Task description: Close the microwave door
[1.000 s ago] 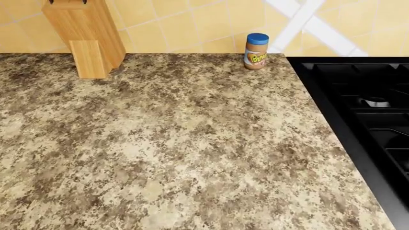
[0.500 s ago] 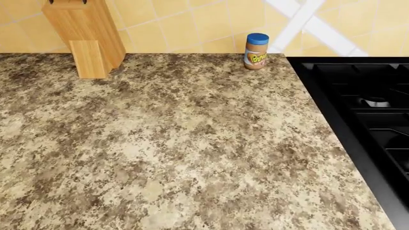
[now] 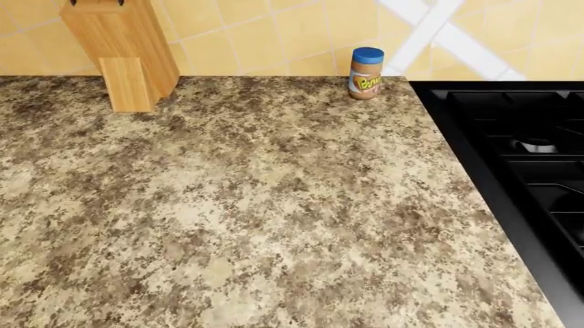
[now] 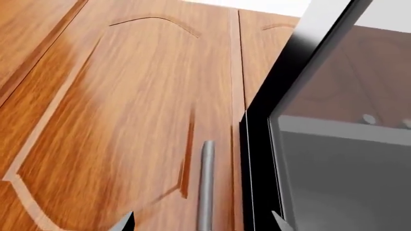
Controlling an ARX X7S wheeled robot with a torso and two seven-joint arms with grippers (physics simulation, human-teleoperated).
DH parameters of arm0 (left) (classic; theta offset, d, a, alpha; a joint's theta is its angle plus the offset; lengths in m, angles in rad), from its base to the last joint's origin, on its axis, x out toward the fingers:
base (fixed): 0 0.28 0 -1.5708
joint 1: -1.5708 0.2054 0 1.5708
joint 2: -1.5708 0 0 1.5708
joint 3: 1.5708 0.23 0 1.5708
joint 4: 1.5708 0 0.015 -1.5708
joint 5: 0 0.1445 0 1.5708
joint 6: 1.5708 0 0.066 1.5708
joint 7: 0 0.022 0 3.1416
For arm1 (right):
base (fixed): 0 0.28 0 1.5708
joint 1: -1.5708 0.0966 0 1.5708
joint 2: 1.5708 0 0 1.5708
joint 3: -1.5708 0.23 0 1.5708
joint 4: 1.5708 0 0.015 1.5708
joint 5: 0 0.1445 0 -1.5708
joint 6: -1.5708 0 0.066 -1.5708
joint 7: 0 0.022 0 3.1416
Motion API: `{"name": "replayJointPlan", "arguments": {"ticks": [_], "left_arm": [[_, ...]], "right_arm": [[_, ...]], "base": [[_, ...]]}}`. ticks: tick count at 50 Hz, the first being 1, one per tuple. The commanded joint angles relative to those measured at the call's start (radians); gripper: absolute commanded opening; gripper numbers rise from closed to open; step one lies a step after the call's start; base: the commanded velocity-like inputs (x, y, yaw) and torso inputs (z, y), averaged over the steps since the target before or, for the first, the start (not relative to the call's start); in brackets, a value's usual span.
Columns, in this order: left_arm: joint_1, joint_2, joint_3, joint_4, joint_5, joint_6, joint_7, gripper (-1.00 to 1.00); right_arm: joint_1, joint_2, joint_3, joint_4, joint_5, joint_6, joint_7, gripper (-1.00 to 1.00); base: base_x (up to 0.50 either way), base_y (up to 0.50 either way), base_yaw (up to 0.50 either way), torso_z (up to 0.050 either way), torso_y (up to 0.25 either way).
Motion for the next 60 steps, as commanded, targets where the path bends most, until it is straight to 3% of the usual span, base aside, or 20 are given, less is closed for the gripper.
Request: {"name": "replayJointPlan", "arguments": {"ticks": [1,60], "left_arm": [[-0.004,-0.003,0.007,0.001,-0.001,0.005,-0.002,1.00],[0.003,-0.011,0.036,0.019,-0.002,0.031,-0.004,1.00]], "right_arm": [[0.015,0.018,-0.025,0.022,-0.044,-0.011,-0.039,1.00],[-0.052,0.121,-0.078,0.124,-0.196,-0.113,-0.148,1.00]], "base": [[0.00,0.00,0.00,0.000,0.000],[0.00,0.00,0.00,0.000,0.000]]}}
